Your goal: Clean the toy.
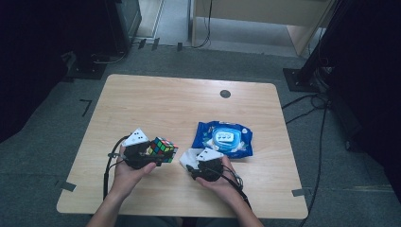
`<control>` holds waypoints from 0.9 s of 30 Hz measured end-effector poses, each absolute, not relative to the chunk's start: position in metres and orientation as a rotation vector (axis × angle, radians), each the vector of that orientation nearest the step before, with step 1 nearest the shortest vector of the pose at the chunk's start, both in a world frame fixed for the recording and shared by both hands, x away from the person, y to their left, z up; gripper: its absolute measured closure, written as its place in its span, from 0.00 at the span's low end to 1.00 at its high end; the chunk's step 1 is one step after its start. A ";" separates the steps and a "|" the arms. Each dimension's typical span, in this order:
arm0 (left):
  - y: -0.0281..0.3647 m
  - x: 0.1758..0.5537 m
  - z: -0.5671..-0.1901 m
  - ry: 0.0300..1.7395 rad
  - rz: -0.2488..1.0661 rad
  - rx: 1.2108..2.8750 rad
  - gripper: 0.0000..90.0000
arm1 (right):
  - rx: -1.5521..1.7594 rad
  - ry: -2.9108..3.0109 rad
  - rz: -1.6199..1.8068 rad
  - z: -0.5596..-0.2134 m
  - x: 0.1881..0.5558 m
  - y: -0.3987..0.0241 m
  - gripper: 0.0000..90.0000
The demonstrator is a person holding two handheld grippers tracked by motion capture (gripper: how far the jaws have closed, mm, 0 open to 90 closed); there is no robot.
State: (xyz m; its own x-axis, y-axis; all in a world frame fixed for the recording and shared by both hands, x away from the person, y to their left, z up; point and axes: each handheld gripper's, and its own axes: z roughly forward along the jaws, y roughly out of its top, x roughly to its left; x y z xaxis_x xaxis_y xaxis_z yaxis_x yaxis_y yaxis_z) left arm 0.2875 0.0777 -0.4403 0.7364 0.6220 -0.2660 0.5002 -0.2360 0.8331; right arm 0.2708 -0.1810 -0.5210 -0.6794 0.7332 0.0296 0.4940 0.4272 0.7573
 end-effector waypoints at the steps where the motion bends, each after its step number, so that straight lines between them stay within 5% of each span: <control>1: 0.078 0.288 -0.441 0.864 0.143 1.892 0.38 | 1.068 2.375 1.109 -0.521 0.271 -0.181 0.51; 9: 0.076 0.286 -0.441 0.833 0.159 1.880 0.38 | 1.152 2.315 1.093 -0.519 0.272 -0.190 0.93; 22: 0.053 0.272 -0.450 0.677 0.224 1.945 0.38 | 1.016 2.091 1.664 -0.426 0.241 -0.200 0.95; 27: 0.039 0.259 -0.448 0.570 0.278 1.954 0.38 | 0.933 2.121 1.751 -0.414 0.228 -0.188 0.94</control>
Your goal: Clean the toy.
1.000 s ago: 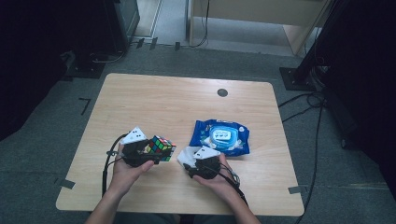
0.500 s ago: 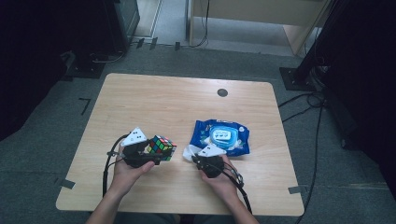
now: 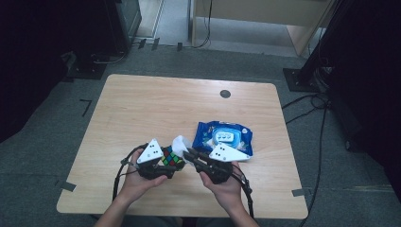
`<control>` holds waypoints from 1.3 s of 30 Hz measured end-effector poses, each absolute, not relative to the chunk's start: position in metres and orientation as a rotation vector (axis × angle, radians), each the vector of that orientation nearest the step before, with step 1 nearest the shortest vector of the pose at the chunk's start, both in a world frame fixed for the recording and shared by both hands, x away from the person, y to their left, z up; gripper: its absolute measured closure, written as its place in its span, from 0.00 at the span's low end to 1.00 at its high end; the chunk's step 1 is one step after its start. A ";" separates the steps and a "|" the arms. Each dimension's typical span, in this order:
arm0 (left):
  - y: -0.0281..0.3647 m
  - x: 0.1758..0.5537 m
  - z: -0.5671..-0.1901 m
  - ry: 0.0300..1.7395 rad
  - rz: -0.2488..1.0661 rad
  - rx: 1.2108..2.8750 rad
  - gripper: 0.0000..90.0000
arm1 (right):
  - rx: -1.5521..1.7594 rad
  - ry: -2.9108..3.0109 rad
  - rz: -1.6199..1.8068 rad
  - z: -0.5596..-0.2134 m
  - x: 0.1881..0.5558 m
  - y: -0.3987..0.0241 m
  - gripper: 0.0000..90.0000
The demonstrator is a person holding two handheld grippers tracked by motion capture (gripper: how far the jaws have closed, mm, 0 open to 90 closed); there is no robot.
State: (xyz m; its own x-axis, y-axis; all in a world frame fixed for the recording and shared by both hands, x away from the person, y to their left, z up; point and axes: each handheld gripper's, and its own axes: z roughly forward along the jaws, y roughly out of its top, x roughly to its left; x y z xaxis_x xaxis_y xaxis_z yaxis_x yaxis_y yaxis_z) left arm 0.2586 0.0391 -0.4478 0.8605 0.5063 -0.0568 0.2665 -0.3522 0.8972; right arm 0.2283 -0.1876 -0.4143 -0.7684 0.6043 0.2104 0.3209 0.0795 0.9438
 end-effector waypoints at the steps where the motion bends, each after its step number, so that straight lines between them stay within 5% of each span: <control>1: 0.038 0.257 -0.447 0.555 0.284 1.952 0.38 | 0.926 2.131 1.751 -0.415 0.227 -0.185 0.94; 17: 0.045 0.253 -0.437 0.540 0.325 1.898 0.38 | 1.235 2.129 1.606 -0.455 0.256 -0.204 0.94; 27: 0.036 0.252 -0.443 0.537 0.350 1.955 0.38 | 1.039 2.090 1.825 -0.419 0.230 -0.187 0.93; 39: 0.043 0.252 -0.437 0.551 0.353 1.905 0.38 | 1.274 2.114 1.661 -0.454 0.255 -0.203 0.93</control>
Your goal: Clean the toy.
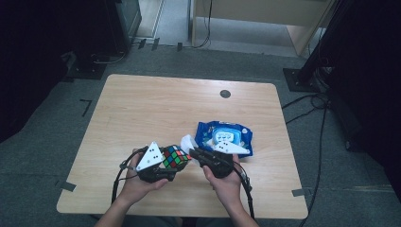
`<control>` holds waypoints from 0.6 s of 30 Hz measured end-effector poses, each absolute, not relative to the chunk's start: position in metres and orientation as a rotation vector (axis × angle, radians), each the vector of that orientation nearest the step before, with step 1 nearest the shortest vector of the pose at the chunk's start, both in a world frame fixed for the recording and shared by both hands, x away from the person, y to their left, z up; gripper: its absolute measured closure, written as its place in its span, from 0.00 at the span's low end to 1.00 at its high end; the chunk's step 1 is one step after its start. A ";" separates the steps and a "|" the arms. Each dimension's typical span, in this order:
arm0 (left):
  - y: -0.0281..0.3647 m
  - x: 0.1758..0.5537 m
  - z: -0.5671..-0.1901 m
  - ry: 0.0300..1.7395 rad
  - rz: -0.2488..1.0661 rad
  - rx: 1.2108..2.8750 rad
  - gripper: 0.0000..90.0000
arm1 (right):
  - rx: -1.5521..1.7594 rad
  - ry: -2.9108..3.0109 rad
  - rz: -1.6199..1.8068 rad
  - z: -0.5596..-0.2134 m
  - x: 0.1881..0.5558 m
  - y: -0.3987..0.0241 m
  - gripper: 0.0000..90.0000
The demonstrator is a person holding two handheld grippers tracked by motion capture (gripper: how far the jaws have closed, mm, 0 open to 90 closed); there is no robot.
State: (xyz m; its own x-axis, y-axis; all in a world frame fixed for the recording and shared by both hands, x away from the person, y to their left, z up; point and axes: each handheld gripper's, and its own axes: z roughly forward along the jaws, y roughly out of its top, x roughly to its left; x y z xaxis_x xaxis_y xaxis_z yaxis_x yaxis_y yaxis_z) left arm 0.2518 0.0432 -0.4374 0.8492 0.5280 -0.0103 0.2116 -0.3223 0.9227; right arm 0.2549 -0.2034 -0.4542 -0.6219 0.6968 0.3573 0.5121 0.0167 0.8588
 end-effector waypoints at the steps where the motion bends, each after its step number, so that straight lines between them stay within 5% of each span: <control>1: 0.044 0.252 -0.437 0.557 0.357 1.903 0.38 | 1.300 2.120 1.625 -0.461 0.258 -0.207 0.93; 7: 0.058 0.263 -0.438 0.652 0.338 1.864 0.38 | 1.372 2.095 1.525 -0.476 0.267 -0.219 0.90; 11: 0.066 0.268 -0.438 0.698 0.327 1.836 0.38 | 1.398 2.049 1.508 -0.473 0.268 -0.224 0.75; 18: 0.071 0.270 -0.436 0.723 0.318 1.812 0.38 | 1.341 2.014 1.574 -0.462 0.259 -0.216 0.64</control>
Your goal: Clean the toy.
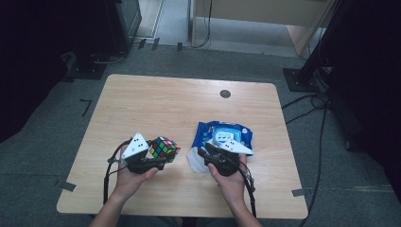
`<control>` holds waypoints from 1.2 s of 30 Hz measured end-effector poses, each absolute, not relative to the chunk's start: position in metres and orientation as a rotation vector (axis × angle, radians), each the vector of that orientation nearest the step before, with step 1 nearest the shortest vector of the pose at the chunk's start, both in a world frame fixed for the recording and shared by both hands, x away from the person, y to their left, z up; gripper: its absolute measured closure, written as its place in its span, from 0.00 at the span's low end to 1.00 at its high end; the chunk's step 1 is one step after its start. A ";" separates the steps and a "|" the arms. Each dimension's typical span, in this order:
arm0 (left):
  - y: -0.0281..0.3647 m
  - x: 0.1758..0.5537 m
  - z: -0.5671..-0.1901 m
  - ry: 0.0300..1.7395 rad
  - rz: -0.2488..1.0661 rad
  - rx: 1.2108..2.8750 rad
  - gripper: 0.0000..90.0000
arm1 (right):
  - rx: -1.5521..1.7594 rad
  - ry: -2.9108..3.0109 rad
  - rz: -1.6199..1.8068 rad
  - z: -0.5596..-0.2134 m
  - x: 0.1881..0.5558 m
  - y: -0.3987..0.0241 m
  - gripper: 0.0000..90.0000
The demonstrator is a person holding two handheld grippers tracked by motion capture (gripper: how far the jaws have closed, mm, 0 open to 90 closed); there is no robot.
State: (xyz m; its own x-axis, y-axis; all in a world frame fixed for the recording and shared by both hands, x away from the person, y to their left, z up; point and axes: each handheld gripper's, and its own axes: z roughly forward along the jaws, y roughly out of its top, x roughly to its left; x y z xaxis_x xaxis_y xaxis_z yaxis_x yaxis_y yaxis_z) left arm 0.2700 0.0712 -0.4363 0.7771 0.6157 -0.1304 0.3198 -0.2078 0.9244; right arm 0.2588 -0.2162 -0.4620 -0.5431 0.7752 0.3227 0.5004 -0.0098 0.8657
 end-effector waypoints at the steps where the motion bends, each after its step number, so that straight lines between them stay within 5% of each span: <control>1: 0.071 0.270 -0.436 0.727 0.316 1.808 0.38 | 1.328 2.029 1.590 -0.461 0.257 -0.213 0.62; 9: 0.073 0.276 -0.438 0.801 0.256 1.756 0.38 | 1.171 2.226 1.683 -0.469 0.242 -0.168 0.47; 19: 0.068 0.275 -0.439 0.778 0.170 1.751 0.38 | 1.177 2.113 1.664 -0.469 0.245 -0.174 0.91; 25: 0.059 0.272 -0.441 0.743 0.160 1.782 0.38 | 1.228 2.084 1.725 -0.471 0.251 -0.185 1.00; 36: 0.057 0.275 -0.446 0.700 0.073 1.836 0.38 | 1.160 2.059 1.837 -0.464 0.252 -0.195 1.00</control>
